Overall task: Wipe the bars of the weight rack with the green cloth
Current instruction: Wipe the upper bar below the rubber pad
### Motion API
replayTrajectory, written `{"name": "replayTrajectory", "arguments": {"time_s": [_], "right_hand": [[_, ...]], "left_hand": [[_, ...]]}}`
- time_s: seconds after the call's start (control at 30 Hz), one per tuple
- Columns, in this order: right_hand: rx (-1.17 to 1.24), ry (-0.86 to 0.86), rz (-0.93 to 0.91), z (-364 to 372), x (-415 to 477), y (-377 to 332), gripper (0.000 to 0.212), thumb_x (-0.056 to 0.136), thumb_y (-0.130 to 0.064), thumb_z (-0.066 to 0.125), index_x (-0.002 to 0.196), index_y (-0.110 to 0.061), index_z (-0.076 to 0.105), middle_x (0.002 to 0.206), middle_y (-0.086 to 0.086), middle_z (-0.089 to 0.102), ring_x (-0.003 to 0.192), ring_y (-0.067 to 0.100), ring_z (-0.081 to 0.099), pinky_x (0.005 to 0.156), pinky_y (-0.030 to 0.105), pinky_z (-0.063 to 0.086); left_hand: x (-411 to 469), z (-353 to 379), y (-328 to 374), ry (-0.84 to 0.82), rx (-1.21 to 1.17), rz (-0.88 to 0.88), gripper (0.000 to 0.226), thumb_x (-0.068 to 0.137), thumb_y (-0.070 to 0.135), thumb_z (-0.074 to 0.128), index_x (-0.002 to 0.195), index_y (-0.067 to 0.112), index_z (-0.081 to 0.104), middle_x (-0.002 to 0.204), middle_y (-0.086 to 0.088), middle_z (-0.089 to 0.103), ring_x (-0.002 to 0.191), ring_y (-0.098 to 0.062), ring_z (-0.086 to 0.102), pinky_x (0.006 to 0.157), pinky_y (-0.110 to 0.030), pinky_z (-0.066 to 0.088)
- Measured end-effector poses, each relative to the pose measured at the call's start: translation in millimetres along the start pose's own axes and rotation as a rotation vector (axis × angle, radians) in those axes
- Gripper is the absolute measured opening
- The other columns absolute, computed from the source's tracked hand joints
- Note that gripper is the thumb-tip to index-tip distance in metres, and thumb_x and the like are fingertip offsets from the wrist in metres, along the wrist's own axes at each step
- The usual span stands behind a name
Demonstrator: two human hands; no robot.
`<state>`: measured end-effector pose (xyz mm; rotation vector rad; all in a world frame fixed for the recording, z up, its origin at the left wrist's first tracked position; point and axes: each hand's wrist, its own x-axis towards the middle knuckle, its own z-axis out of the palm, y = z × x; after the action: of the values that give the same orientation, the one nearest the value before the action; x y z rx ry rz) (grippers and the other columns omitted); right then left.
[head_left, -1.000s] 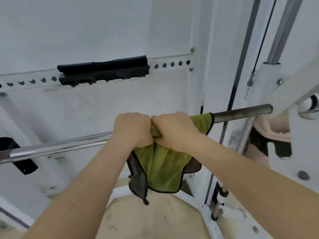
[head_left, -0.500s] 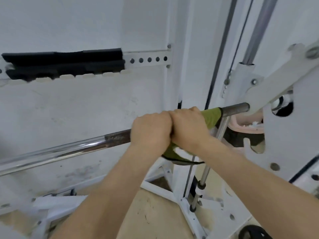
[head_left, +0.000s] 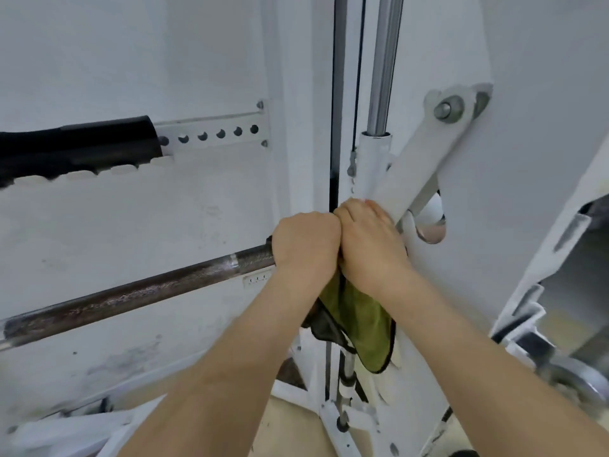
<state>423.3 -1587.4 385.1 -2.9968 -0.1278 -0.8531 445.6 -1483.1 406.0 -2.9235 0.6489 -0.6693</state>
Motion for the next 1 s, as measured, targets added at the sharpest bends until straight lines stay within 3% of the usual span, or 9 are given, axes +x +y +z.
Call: {"name": "replayTrajectory", "arguments": {"time_s": [0.17,0.33,0.47,0.57,0.67,0.77,0.83,0.9,1.0], "right_hand": [[0.255,0.195,0.169,5,-38,-3,0.057,0.076,-0.007,0.054,0.131,0.005,0.049,0.134,0.017,0.049,0.133,0.032,0.041,0.113,0.043,0.033],[0.562,0.133,0.430,3,-86,-9,0.054,0.082,-0.005,0.053,0.134,-0.016,0.048,0.121,0.000,0.044,0.106,0.019,0.049,0.086,0.028,0.044],[1.560,-0.266,0.882,-5,-67,-4,0.028,0.093,-0.005,0.047,0.104,-0.030,0.054,0.108,-0.005,0.062,0.098,0.010,0.059,0.086,0.032,0.049],[2.057,-0.211,0.963,1,-47,8,0.022,0.094,-0.022,0.054,0.112,-0.017,0.064,0.111,0.008,0.068,0.111,0.024,0.062,0.098,0.048,0.047],[2.233,-0.100,0.921,6,-29,7,0.043,0.090,-0.041,0.061,0.125,-0.016,0.062,0.119,0.012,0.067,0.111,0.030,0.064,0.095,0.050,0.050],[2.242,0.089,0.988,15,-13,-18,0.050,0.088,-0.047,0.063,0.125,-0.015,0.060,0.119,0.014,0.067,0.103,0.029,0.068,0.080,0.043,0.058],[2.280,0.121,1.068,16,-1,-48,0.052,0.086,-0.053,0.062,0.122,-0.015,0.061,0.118,0.013,0.068,0.097,0.028,0.069,0.068,0.040,0.059],[2.407,0.131,1.100,10,10,-73,0.052,0.087,-0.057,0.058,0.119,-0.016,0.063,0.114,0.012,0.069,0.095,0.029,0.069,0.063,0.040,0.059],[2.399,0.216,1.053,8,13,-94,0.050,0.089,-0.054,0.058,0.122,-0.017,0.062,0.117,0.009,0.069,0.102,0.028,0.068,0.080,0.044,0.058]], "left_hand": [[18,0,23,0.028,0.028,0.046,0.021,0.089,0.006,0.045,0.071,0.017,0.039,0.066,0.003,0.041,0.064,-0.023,0.043,0.060,-0.032,0.033],[33,3,42,-0.013,-0.037,0.029,0.012,0.082,0.006,0.052,0.078,0.016,0.046,0.065,0.001,0.039,0.063,-0.022,0.042,0.057,-0.031,0.031],[30,4,34,0.022,0.030,0.110,0.014,0.086,0.016,0.053,0.084,0.014,0.039,0.069,-0.001,0.048,0.057,-0.021,0.038,0.047,-0.029,0.020],[16,4,24,0.076,0.076,0.160,0.010,0.090,0.019,0.051,0.097,0.014,0.047,0.077,0.000,0.058,0.053,-0.021,0.037,0.044,-0.028,0.013],[-14,6,-5,0.157,0.136,0.185,0.040,0.074,0.011,0.062,0.114,0.015,0.059,0.074,0.003,0.058,0.051,-0.021,0.048,0.042,-0.024,0.018],[-54,-2,-44,0.268,0.041,0.246,0.060,0.062,0.004,0.057,0.120,0.016,0.064,0.092,0.003,0.070,0.072,-0.022,0.067,0.052,-0.026,0.044],[-79,-12,-67,0.254,-0.021,0.267,0.054,0.066,0.003,0.062,0.117,0.020,0.067,0.111,0.006,0.070,0.094,-0.018,0.069,0.064,-0.026,0.054],[-100,-29,-87,0.165,-0.171,0.209,0.032,0.082,0.019,0.056,0.110,0.030,0.067,0.109,0.012,0.070,0.096,-0.018,0.068,0.066,-0.034,0.059],[-114,-51,-113,0.149,-0.294,-0.037,0.027,0.093,0.033,0.042,0.113,0.039,0.060,0.102,0.012,0.070,0.092,-0.020,0.065,0.070,-0.038,0.054]]}}
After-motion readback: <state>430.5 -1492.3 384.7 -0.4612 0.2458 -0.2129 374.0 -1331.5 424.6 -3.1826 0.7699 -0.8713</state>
